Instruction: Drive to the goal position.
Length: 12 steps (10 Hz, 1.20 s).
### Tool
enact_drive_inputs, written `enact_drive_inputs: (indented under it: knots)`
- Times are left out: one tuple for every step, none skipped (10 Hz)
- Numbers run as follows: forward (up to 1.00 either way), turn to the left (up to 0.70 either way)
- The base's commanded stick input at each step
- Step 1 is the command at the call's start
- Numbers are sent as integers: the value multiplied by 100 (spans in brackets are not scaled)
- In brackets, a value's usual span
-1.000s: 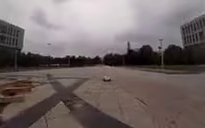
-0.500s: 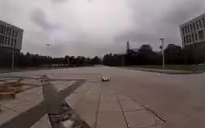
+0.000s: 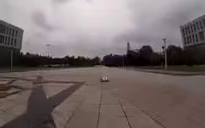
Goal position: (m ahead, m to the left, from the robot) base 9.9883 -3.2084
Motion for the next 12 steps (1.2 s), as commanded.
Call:
enact_drive_inputs:
  knots:
    - [100, 0]
    - [100, 0]
    - [100, 0]
    - [100, 0]
    - [100, 0]
    - [100, 0]
    - [100, 2]
    - [100, 24]
    - [100, 0]
    - [100, 0]
    - [100, 0]
    - [100, 0]
